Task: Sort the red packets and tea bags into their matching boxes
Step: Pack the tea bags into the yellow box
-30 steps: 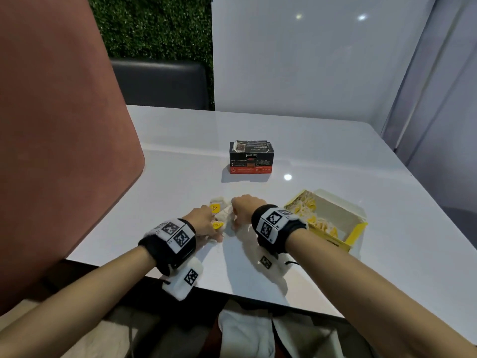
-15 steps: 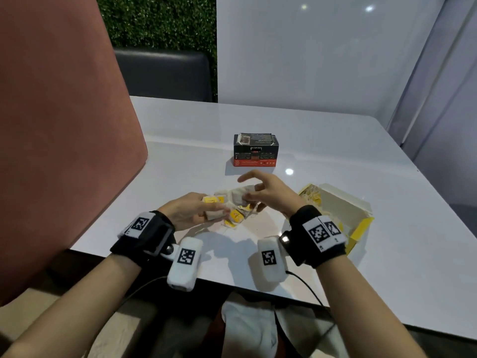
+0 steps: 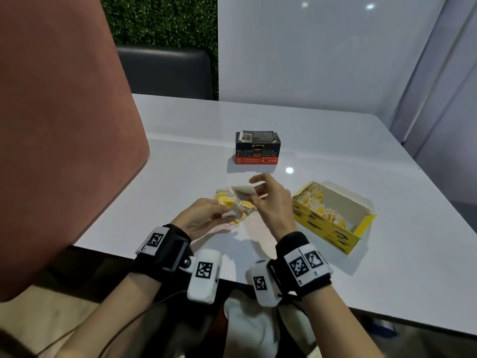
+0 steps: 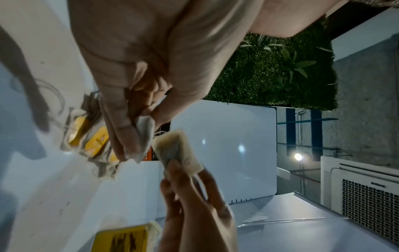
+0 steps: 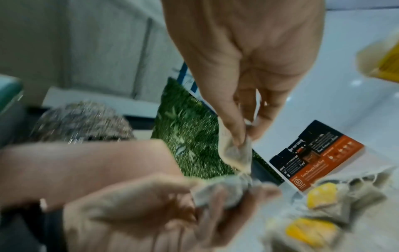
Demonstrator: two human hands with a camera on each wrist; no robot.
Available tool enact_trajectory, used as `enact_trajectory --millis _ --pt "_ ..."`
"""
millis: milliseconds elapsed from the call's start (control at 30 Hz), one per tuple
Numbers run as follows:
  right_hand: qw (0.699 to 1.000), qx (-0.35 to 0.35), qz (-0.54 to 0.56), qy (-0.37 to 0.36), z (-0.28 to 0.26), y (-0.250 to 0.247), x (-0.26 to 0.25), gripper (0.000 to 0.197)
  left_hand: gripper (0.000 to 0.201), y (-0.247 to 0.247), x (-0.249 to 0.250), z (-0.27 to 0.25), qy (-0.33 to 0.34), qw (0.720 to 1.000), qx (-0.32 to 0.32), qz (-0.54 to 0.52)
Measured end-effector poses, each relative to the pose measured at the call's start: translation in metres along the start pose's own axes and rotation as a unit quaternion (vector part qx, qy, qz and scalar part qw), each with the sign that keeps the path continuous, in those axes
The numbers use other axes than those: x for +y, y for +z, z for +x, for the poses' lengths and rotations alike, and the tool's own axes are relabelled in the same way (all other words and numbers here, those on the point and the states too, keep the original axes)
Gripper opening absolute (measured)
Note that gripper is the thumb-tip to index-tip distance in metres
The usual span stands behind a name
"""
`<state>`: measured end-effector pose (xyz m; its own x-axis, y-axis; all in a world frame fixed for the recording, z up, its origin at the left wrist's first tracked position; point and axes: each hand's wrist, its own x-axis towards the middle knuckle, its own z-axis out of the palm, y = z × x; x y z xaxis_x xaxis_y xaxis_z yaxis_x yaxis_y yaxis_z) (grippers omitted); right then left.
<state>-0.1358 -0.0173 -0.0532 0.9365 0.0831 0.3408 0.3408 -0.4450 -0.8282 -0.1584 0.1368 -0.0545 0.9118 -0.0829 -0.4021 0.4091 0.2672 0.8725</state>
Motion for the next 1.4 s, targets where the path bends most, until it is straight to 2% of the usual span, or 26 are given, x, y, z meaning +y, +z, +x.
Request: enact_trajectory --millis 67,133,267,367,433,500,533,600,667,733,800,833,900,967,1067,1233,1300,1367,1400 --pt "0.997 0.018 -0.036 -0.064 -0.001 0.006 -0.004 0.014 0.026 0.0 -0.002 0.0 -0.001 1.0 -0.008 -0.023" --pt "0.989 0.001 -0.087 -0.121 -0.004 0.011 -0.007 0.015 0.022 -0.001 -0.001 -0.002 -0.005 0.998 -0.024 -0.059" --pt "0.954 -0.113 -0.202 -0.19 -0.011 0.02 -0.017 0.015 0.026 -0.009 0.007 -0.005 0.001 0.989 -0.034 -0.141" --pt "0.94 -0.167 -0.219 -0.202 -0.006 0.019 -0.026 0.019 0.036 -0.017 0.013 -0.004 0.004 0.984 -0.022 -0.178" --pt "0.951 -0.197 -0.159 -0.176 0.0 0.011 -0.034 0.025 0.034 -0.021 0.016 -0.004 0.002 0.983 -0.017 -0.182" --pt "0.973 -0.176 -0.083 -0.123 0.013 -0.002 -0.041 0.032 0.021 -0.027 0.018 -0.003 -0.017 0.984 0.002 -0.18" --pt "0.981 -0.153 -0.072 -0.091 0.024 -0.008 -0.04 0.032 0.016 -0.029 0.019 -0.002 -0.029 0.984 0.011 -0.177" --pt "0.984 -0.125 -0.126 -0.006 0.053 -0.015 -0.026 0.028 0.014 -0.035 0.022 0.0 -0.041 0.986 0.02 -0.163" --pt "0.962 -0.145 -0.211 0.096 0.078 -0.016 -0.013 0.024 0.014 -0.036 0.024 0.002 -0.046 0.988 0.018 -0.146" --pt "0.912 -0.228 -0.31 0.142 0.088 -0.011 -0.008 0.032 0.014 -0.034 0.024 0.005 -0.05 0.99 0.017 -0.13" --pt "0.86 -0.306 -0.386 0.135 0.088 -0.002 -0.005 0.049 0.014 -0.032 0.023 0.006 -0.055 0.99 0.016 -0.128" --pt "0.846 -0.326 -0.399 0.135 0.087 0.003 -0.002 0.058 0.013 -0.031 0.023 0.007 -0.057 0.99 0.013 -0.128" --pt "0.834 -0.345 -0.412 0.124 0.087 0.014 0.006 0.074 0.013 -0.03 0.022 0.008 -0.059 0.991 0.007 -0.123" --pt "0.828 -0.346 -0.433 0.086 0.085 0.021 0.011 0.076 0.014 -0.029 0.021 0.008 -0.062 0.991 0.003 -0.12" --pt "0.843 -0.334 -0.418 0.059 0.086 0.02 0.011 0.056 0.018 -0.028 0.021 0.007 -0.06 0.992 0.008 -0.107" --pt "0.87 -0.319 -0.357 0.117 0.091 0.009 0.012 0.044 0.015 -0.027 0.019 0.009 -0.057 0.996 0.007 -0.063" --pt "0.897 -0.301 -0.292 0.142 0.093 0.003 0.012 0.033 0.013 -0.022 0.017 0.012 -0.045 0.998 0.012 -0.049" --pt "0.92 -0.283 -0.214 0.167 0.094 -0.004 0.011 0.014 0.012 -0.017 0.015 0.016 -0.018 0.999 0.021 -0.037" --pt "0.932 -0.272 -0.168 0.172 0.093 -0.007 0.01 0.015 0.012 -0.014 0.014 0.017 -0.002 0.999 0.021 -0.029"
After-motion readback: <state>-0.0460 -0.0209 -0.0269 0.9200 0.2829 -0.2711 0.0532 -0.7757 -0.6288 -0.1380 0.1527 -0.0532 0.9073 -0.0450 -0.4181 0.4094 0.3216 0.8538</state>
